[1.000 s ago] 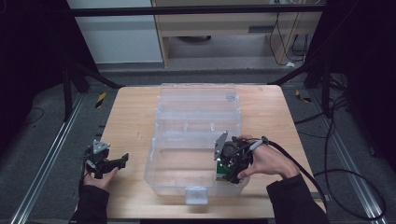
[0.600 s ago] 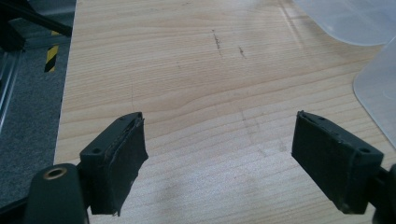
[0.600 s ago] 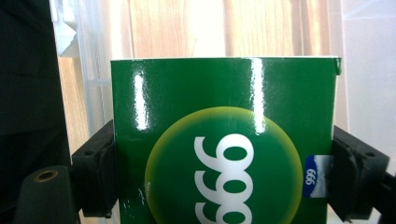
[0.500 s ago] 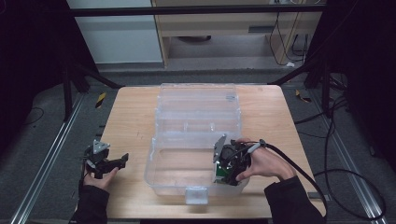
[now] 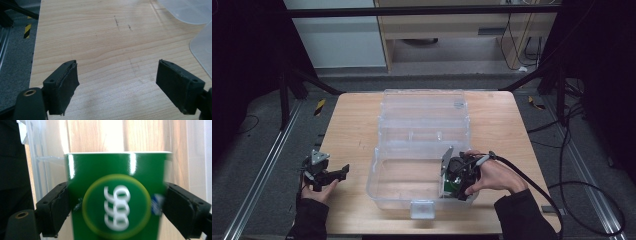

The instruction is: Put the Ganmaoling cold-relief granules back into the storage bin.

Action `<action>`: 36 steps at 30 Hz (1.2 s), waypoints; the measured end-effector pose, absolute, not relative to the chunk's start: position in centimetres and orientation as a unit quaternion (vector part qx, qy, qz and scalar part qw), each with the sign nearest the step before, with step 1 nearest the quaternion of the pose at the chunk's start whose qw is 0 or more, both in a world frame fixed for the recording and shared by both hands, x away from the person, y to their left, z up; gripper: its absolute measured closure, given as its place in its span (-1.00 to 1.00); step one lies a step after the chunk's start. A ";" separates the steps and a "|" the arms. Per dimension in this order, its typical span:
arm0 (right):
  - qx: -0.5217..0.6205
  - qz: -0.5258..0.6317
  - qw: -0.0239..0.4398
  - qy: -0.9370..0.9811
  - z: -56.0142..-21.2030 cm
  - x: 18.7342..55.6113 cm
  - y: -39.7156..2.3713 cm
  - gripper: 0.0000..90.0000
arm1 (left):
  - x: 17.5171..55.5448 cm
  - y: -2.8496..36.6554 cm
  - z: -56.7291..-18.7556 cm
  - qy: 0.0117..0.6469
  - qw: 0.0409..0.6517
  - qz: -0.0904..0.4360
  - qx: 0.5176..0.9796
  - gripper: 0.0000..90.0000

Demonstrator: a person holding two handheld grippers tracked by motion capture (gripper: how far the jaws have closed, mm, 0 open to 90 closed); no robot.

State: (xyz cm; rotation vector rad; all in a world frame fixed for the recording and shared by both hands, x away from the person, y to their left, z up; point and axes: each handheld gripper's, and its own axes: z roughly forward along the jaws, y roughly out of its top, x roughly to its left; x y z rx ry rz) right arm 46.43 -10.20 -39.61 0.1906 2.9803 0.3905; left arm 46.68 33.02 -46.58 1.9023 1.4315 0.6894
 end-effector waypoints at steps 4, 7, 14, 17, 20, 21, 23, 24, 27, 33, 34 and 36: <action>0.072 0.152 0.072 0.983 -38.7 46.4 -10.7 -0.70 | 46.7 33.0 -46.6 0.546 0.326 0.263 0.726 -0.62; 0.078 0.170 0.080 0.979 -37.8 46.2 -11.3 -0.71 | 46.7 33.0 -46.6 0.546 0.326 0.263 0.726 -0.62; 0.117 0.230 0.112 0.960 -35.8 45.6 -13.1 -0.71 | 46.6 32.9 -46.5 0.545 0.328 0.263 0.725 -0.61; 0.136 0.261 0.133 0.946 -34.9 45.3 -14.1 -0.71 | 46.6 32.9 -46.4 0.545 0.328 0.263 0.726 -0.60; 0.166 0.293 0.147 0.930 -34.4 45.1 -15.4 -0.75 | 46.5 32.9 -46.4 0.545 0.329 0.263 0.725 -0.59; 0.180 0.303 0.159 0.922 -34.3 45.0 -16.0 -0.79 | 46.5 32.9 -46.4 0.545 0.329 0.263 0.725 -0.58; 0.204 0.323 0.177 0.907 -34.3 44.8 -17.2 -0.83 | 46.5 32.9 -46.4 0.544 0.329 0.263 0.725 -0.58; 0.213 0.329 0.181 0.902 -34.3 44.7 -17.6 -0.85 | 46.5 32.8 -46.4 0.544 0.330 0.263 0.726 -0.57; 0.240 0.361 0.202 0.878 -34.8 44.4 -19.2 -0.84 | 46.5 32.8 -46.4 0.543 0.329 0.262 0.727 -0.56; 0.314 0.407 0.238 0.824 -36.3 43.8 -22.3 -0.86 | 46.5 32.7 -46.4 0.542 0.329 0.260 0.728 -0.53; 0.324 0.412 0.244 0.816 -36.6 43.8 -22.7 -0.87 | 46.5 32.7 -46.4 0.542 0.329 0.260 0.728 -0.53; 0.348 0.420 0.256 0.798 -37.3 43.7 -23.7 -0.87 | 46.5 32.6 -46.4 0.542 0.329 0.260 0.728 -0.52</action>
